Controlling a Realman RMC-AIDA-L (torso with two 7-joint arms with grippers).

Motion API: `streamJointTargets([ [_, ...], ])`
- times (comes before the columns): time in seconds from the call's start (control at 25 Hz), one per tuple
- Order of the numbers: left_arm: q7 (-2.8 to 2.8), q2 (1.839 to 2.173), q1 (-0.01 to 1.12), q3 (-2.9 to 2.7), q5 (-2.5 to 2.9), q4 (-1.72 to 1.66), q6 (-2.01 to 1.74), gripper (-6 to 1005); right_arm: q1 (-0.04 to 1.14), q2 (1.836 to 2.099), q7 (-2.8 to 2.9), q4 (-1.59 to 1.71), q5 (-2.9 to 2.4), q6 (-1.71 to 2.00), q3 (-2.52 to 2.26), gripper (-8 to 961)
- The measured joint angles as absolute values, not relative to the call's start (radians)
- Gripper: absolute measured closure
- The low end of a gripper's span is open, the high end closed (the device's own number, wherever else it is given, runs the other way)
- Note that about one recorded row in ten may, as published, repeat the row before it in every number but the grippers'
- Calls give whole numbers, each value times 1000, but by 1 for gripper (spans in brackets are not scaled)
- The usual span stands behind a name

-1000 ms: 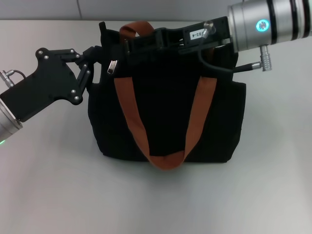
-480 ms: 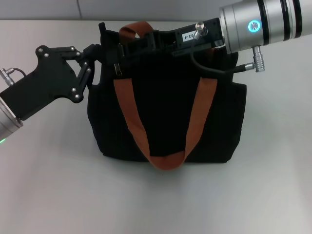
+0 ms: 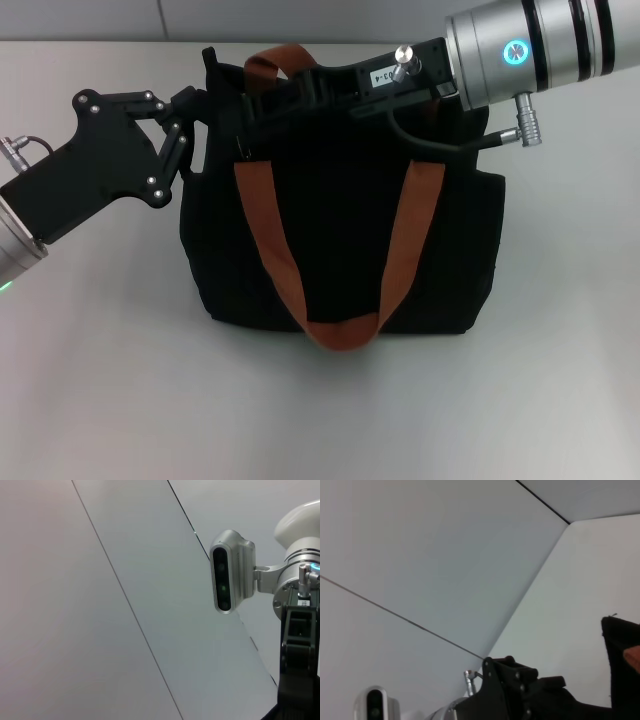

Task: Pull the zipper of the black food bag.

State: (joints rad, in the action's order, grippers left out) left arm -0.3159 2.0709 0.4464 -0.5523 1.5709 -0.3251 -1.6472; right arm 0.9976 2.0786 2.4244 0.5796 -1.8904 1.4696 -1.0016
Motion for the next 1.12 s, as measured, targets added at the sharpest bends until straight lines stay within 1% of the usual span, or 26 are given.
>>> streamJointTargets([
  [0.6,-322,2070,451,-552,1560,-325,-1660,977,1000,2079,2419,617,-1931,1456,-1026,486],
  [1.12,-326,2071,453,-552,1556,-325,-1663,977,1001,2084,2412,628,-1896,1466,-1053,512],
])
